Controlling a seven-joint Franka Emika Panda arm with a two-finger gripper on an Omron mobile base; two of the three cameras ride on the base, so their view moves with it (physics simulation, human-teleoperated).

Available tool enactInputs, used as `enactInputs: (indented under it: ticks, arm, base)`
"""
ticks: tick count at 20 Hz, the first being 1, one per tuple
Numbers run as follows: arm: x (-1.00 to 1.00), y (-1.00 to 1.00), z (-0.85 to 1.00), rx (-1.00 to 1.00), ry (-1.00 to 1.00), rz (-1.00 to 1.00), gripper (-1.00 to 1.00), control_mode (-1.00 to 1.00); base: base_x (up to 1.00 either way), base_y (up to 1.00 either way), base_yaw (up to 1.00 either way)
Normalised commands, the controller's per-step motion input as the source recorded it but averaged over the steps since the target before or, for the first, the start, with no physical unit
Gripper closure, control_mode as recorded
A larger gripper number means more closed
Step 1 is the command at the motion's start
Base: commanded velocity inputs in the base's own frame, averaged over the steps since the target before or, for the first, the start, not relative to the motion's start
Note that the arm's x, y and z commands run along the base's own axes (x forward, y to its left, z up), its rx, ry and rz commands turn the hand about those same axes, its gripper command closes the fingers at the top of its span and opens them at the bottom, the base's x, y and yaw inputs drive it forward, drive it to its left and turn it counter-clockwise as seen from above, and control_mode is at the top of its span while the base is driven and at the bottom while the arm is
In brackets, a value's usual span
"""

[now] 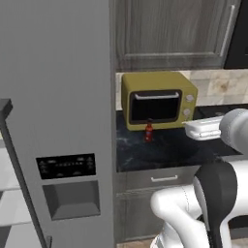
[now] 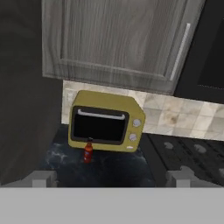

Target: Place the mayonnaise and condiment bottle from the counter to the top shelf of the fridge. If the existing items in the fridge are on the top shelf, move them to other shelves.

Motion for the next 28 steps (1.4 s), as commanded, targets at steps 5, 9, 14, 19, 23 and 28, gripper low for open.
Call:
enactInputs:
  ticks: [5,9,14,19,23,28]
  arm:
    - [0.0,0.0,0.0,0.0,0.0,0.0,-1.0,1.0]
    - [0.0,0.0,0.0,0.0,0.0,0.0,-1.0,1.0]
    - [0.0,0.0,0.0,0.0,0.0,0.0,-1.0,1.0]
    - [0.0,0.0,0.0,0.0,0.0,0.0,-1.0,1.0]
    - [0.04,0.0,-0.01,0.01,0.05,0.0,-1.0,-1.0]
    - [0.12,0.0,-0.42,0.09,0.26,0.0,-1.0,-1.0]
  base:
    - [0.56,-0.15,0.0]
    - [0.02,-0.67,0.0]
    - [0.0,-0.46,0.0]
    - [0.1,-0.07,0.0]
    - [0.11,0.0,0.0]
    - [0.0,0.0,0.0]
